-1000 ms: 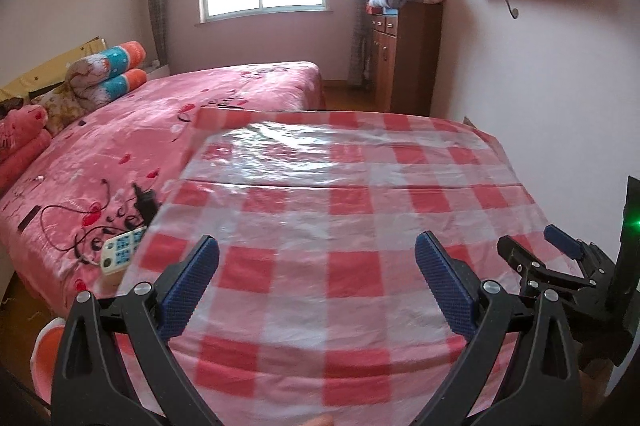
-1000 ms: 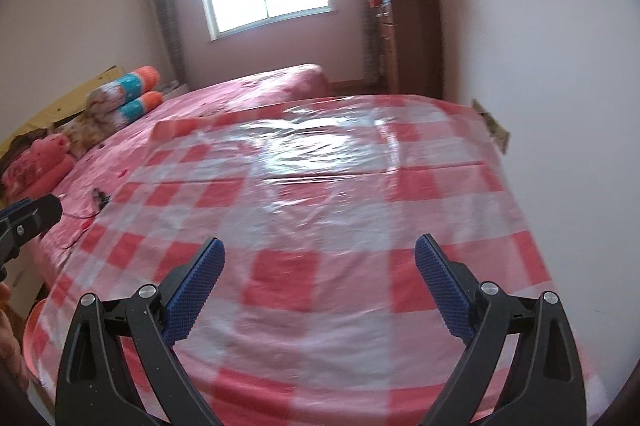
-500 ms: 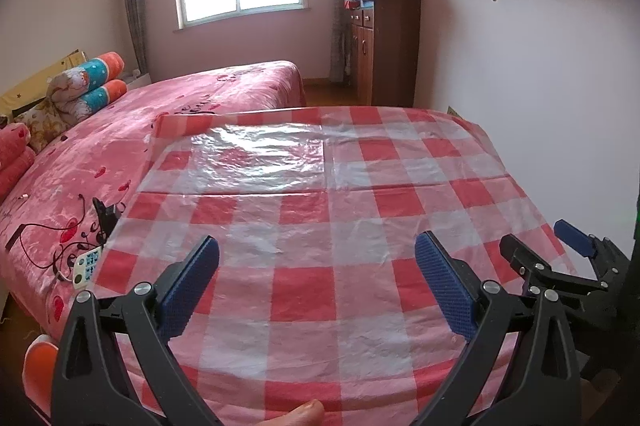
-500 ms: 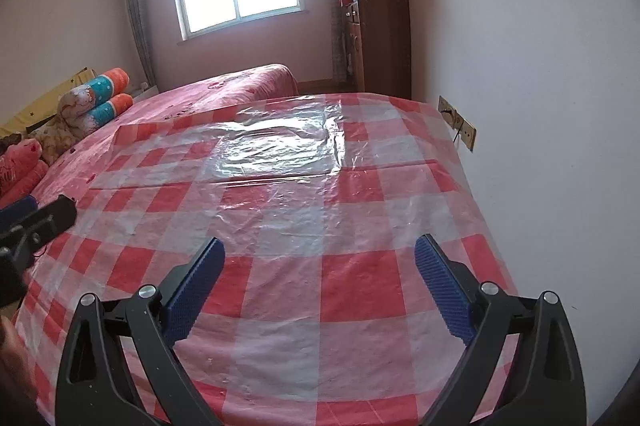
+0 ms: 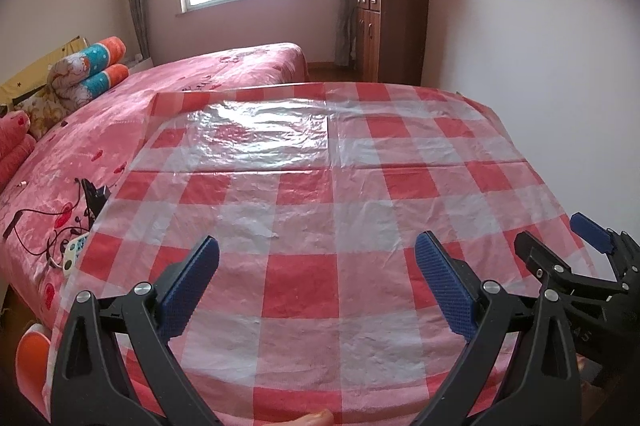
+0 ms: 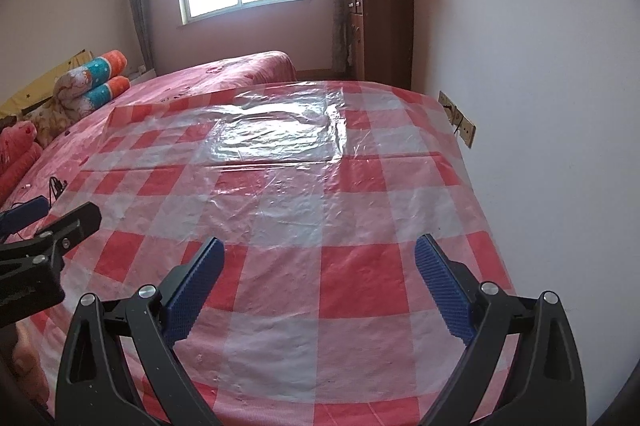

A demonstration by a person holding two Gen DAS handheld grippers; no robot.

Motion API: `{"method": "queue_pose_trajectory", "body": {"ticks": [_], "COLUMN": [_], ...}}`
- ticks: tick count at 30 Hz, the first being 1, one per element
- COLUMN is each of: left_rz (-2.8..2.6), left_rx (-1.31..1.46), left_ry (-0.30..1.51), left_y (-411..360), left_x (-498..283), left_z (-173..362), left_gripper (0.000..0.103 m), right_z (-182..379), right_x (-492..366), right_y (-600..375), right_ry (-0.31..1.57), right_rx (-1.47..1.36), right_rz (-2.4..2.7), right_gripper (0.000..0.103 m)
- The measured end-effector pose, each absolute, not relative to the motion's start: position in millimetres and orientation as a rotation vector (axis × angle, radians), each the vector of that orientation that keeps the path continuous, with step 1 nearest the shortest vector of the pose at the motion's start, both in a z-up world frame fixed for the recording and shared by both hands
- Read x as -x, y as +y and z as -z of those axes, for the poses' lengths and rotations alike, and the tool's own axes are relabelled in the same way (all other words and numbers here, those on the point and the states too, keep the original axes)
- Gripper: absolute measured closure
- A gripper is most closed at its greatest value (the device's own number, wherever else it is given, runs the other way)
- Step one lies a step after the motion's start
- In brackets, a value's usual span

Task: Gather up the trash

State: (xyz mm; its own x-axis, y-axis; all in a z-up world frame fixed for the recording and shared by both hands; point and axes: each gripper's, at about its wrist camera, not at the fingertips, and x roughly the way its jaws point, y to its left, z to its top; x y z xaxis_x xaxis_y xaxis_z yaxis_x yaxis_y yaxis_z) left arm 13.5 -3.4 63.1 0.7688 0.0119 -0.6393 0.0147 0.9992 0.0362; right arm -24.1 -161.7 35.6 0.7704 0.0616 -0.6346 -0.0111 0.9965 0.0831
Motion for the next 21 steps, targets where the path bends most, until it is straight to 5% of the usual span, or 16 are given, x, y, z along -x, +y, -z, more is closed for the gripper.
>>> {"method": "queue_pose_trajectory", "body": {"ticks": [21], "left_rz": [-0.063], "left_rx": [0.005], "left_ry": [0.874], "left_y": [9.1], "left_x": [-46.2], "left_z": [-11.0], "left_gripper": [0.004], "right_z": [-12.3], "right_x": [-1.9], "right_y": [-147.4], "right_ry": [0.882], "right_rx": [-0.02], "right_rz": [-0.017], "right_gripper": [0.007]}}
